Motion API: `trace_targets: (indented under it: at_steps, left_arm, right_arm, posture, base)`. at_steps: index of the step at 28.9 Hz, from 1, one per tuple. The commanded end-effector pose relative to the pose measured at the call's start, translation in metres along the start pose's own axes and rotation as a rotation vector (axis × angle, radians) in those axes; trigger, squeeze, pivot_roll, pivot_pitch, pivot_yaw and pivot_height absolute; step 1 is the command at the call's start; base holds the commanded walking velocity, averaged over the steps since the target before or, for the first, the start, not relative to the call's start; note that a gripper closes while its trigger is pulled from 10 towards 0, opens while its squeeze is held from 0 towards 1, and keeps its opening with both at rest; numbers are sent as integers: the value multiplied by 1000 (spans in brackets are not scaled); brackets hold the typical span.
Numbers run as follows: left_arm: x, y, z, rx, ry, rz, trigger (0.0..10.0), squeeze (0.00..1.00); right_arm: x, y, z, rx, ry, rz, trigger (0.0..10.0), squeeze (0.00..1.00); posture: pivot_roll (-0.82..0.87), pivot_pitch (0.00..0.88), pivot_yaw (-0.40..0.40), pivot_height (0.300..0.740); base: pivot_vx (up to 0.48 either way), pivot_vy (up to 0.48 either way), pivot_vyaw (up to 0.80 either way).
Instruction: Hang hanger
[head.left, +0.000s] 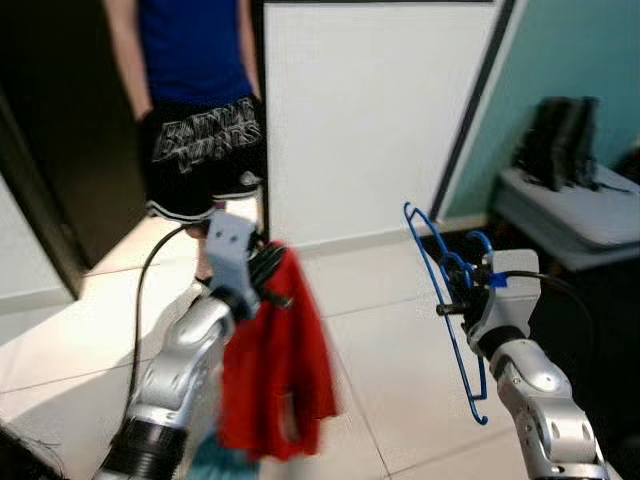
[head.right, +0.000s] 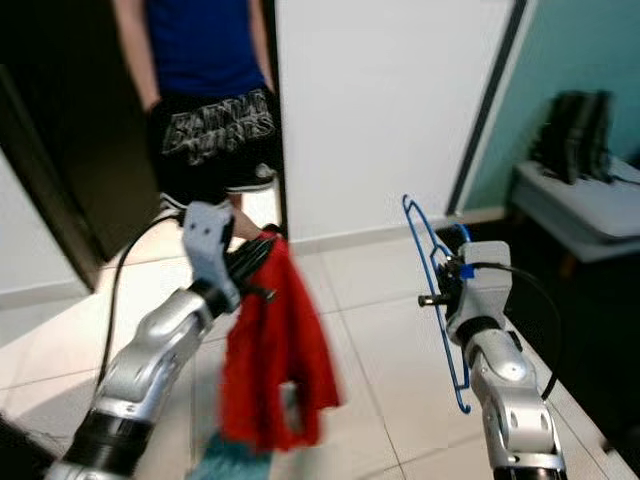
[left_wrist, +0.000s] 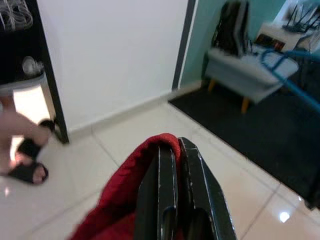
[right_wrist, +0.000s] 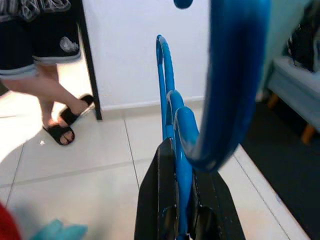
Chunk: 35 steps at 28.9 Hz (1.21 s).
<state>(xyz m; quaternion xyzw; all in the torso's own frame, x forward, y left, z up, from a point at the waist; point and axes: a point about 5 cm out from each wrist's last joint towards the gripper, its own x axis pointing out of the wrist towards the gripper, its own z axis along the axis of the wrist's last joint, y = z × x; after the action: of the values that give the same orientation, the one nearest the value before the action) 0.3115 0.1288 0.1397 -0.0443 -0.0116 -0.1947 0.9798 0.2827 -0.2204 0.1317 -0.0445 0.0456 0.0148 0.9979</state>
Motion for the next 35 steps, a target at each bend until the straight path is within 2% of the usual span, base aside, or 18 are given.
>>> trace_targets:
  at_steps: [1,5,8,10,16,23,26,35]
  left_arm:
    - [4,-4,9,1,-46,-19,10000,0]
    - [2,-9,12,-6,-60,-26,10000,0]
    - [2,-13,21,30,-93,-45,10000,0]
    - [3,-14,24,26,-106,-43,10000,0]
    - [3,-14,23,35,-106,-41,10000,0]
    - [3,-11,23,73,-110,-32,10000,0]
    - [6,-5,24,110,-103,-9,10000,0]
    - [6,0,19,121,-73,38,10000,0]
  right_arm:
    - [-1,-2,2,-11,0,-1,10000,0]
    - [-6,-2,0,-14,7,5,10000,0]
    - [-8,2,-1,-13,5,18,10000,0]
    - [-8,3,0,-18,2,25,10000,0]
    - [-9,5,1,-21,-2,35,10000,0]
    - [-9,10,4,-39,-11,69,10000,0]
    - [-7,12,6,-52,-14,90,10000,0]
    - [-1,13,12,-82,-30,145,10000,0]
  posture:
    - [-24,24,-29,740]
    - [-28,27,-24,740]
    - [-33,24,-19,740]
    - [-38,21,-15,740]
    - [-45,15,-12,740]
    - [-44,12,-15,740]
    - [-46,9,-8,740]
    - [-41,8,-4,740]
  base:
    - [0,0,-775]
    - [0,0,-775]
    - [0,0,-775]
    - [0,0,-775]
    - [0,0,-775]
    - [0,0,-775]
    - [0,0,-775]
    - [0,0,-774]
